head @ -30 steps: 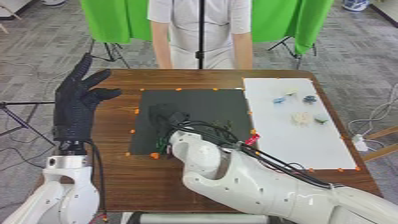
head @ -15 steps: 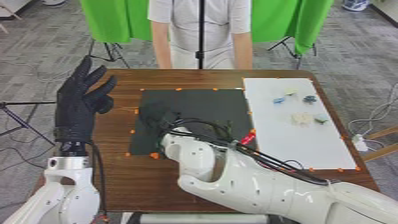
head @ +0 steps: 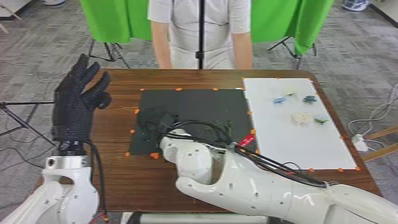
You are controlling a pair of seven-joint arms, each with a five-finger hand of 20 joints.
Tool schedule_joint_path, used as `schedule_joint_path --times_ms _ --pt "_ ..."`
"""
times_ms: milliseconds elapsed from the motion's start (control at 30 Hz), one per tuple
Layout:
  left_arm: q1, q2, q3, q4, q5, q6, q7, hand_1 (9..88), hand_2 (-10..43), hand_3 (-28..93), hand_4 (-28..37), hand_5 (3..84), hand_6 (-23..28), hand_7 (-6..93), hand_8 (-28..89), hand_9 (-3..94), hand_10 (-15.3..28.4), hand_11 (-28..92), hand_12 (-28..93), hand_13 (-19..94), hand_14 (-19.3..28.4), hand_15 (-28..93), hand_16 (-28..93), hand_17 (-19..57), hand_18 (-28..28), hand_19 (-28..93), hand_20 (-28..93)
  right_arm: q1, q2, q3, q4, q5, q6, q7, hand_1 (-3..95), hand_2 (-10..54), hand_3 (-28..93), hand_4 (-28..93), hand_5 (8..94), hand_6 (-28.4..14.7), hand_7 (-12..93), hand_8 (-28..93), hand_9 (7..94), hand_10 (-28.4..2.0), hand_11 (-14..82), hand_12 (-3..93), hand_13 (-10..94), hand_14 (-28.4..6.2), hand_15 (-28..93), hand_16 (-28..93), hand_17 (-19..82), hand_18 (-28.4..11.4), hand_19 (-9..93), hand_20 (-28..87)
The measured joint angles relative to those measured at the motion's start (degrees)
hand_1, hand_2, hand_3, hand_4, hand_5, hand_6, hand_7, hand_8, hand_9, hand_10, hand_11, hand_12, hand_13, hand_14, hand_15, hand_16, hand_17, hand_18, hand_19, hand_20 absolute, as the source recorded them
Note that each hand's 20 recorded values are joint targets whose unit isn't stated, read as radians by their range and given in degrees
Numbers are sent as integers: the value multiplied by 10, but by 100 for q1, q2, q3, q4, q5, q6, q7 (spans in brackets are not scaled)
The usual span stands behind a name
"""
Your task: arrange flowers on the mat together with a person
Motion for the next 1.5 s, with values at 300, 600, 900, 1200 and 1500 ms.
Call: schedule_joint_path --times_ms 300,600,900,1200,1500 --pt "14 0 -19 -2 -2 2 -17 335 171 478 -210 277 217 -45 -77 269 284 134 -268 550 284 -283 -283 440 284 932 932 95 1 -90 -20 -81 -115 135 571 -88 342 -255 601 53 341 -224 760 -79 438 165 709 -50 660 171 251 -154 649 247" --pt "14 0 -17 -2 -3 2 -17 309 164 537 -238 282 205 -41 -71 294 284 142 -266 600 284 -282 -283 387 284 932 932 155 0 -116 -62 -18 -99 234 608 -90 302 -246 621 36 434 -192 745 -81 436 167 698 -53 666 165 248 -181 637 246" --pt "-4 -1 -10 2 -2 0 -27 324 135 540 -212 312 174 -30 -67 365 284 50 98 576 284 122 -283 248 284 932 932 233 1 -288 -19 -16 347 315 764 -82 146 -202 656 36 681 -87 776 -47 325 299 687 -25 636 197 265 -161 559 278" --pt "1 -6 -22 0 0 -1 -41 297 125 588 -217 314 142 -26 -54 377 284 24 191 483 284 351 -283 152 284 831 932 221 2 -235 -27 72 345 222 671 -70 386 -277 734 73 280 -135 823 -57 126 314 686 -46 586 186 249 -208 576 293" --pt "9 -13 -41 -3 9 -2 -93 271 109 643 -229 326 113 -22 -46 415 284 44 198 486 284 482 -283 128 284 468 932 222 3 -228 -43 49 96 266 628 -88 457 -282 699 53 277 -136 812 -61 142 300 680 -58 586 177 243 -225 597 283"
